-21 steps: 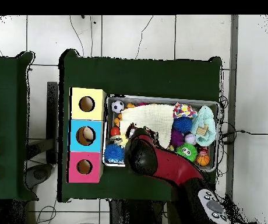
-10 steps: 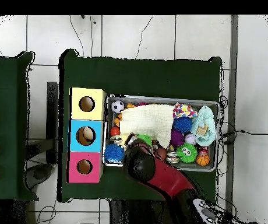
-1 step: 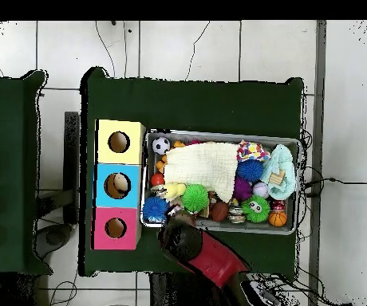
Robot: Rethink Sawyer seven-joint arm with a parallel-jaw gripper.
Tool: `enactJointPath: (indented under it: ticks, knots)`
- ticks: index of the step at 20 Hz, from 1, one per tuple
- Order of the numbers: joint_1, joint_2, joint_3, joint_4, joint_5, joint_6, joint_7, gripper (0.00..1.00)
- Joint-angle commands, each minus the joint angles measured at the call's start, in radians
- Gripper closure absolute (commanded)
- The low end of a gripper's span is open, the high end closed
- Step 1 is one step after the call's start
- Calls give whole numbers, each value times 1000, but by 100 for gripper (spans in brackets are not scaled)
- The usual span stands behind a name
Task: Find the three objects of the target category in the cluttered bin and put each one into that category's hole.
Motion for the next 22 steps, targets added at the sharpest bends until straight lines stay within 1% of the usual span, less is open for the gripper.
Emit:
enactJointPath:
  ticks: [1, 8, 12, 14, 16, 19, 22]
  knots:
    - [7, 10, 61, 56, 88, -50, 339, 0]
    - [3, -11, 66, 35, 51, -34, 328, 0]
    - [15, -20, 48, 21, 47, -27, 311, 0]
    - [29, -43, 39, 16, 60, 14, 305, 0]
    - [61, -64, 7, 5, 77, 65, 297, 0]
    - [64, -57, 16, -12, 84, 70, 298, 0]
    - [93, -66, -10, -50, 97, 112, 288, 0]
